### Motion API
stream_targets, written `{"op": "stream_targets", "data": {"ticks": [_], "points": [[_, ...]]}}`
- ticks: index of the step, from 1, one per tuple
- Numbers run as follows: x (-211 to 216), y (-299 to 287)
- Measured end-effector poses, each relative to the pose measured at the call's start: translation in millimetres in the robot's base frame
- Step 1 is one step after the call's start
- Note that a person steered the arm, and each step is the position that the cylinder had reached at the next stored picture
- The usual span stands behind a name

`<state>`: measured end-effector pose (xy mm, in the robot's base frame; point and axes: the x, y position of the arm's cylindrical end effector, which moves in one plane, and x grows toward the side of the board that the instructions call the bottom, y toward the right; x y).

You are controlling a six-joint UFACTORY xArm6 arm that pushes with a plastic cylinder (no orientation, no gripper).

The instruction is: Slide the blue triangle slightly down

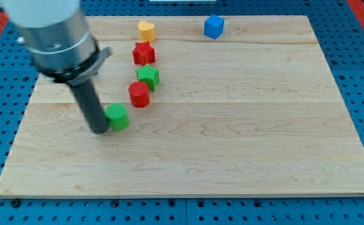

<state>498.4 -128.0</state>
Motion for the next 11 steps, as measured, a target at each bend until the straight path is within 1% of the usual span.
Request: {"op": "stream_targets", "data": {"ticks": [1,2,3,4,5,6,7,8,9,10,11], "points": [[7,-4],[-23,-91],[-103,-120],[-173,-100],[-177,-26],[-141,-27],[-175,-43],[-184,-80],[-157,-77],[-121,-36],[-143,-41]]}}
